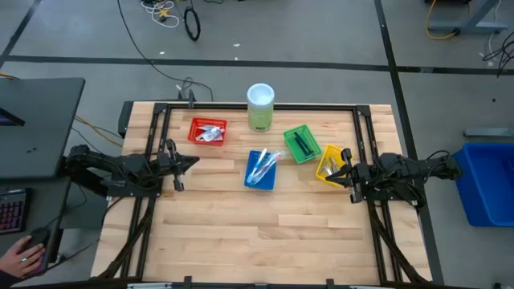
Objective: Pick & Place Travel size toiletries
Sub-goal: Return to Home Position
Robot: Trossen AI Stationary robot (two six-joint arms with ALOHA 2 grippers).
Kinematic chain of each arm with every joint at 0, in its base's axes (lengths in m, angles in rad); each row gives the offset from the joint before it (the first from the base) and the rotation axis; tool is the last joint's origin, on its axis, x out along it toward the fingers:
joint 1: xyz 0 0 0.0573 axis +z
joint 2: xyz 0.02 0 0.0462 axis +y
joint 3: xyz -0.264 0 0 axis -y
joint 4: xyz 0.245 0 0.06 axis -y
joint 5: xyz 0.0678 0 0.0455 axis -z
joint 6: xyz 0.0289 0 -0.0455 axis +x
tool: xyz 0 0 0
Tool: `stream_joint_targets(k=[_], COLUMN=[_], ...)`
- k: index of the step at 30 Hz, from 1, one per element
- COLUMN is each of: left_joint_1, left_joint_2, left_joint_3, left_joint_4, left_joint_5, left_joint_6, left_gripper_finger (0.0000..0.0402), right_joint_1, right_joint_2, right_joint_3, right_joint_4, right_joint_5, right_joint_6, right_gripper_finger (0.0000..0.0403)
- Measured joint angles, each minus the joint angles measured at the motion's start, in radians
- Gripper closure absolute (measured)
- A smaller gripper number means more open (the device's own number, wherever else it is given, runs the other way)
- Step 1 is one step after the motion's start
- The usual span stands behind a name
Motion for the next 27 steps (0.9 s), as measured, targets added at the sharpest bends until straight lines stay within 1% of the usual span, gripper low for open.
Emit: stream_joint_targets(k=[4,8,11,15,17,22,27], left_joint_1=[0.000,0.000,0.000,0.000,0.000,0.000,0.000], left_joint_2=[-0.002,-0.001,-0.001,-0.001,0.003,0.003,0.003], left_joint_3=[-0.005,-0.005,-0.005,-0.005,-0.005,-0.006,-0.006], left_joint_4=[0.012,0.009,0.007,0.003,0.002,0.000,0.005], left_joint_5=[0.023,0.028,0.073,0.136,0.136,0.125,0.122], left_joint_6=[0.018,-0.001,-0.006,-0.024,-0.020,-0.030,-0.075], left_gripper_finger=[0.0388,0.0396,0.0393,0.0380,0.0376,0.0379,0.0384], right_joint_1=[0.000,0.000,0.000,0.000,0.000,0.000,0.000], right_joint_2=[0.000,0.007,0.011,0.012,0.012,0.012,0.012], right_joint_3=[-0.042,-0.066,-0.066,-0.066,-0.066,-0.066,-0.066], right_joint_4=[0.055,0.100,0.102,0.102,0.102,0.114,0.114], right_joint_5=[0.015,0.016,0.016,0.017,0.023,0.091,0.097], right_joint_6=[-0.001,-0.001,0.006,0.066,0.073,0.095,0.090], right_gripper_finger=[0.0380,0.0380,0.0379,0.0378,0.0378,0.0379,0.0383])
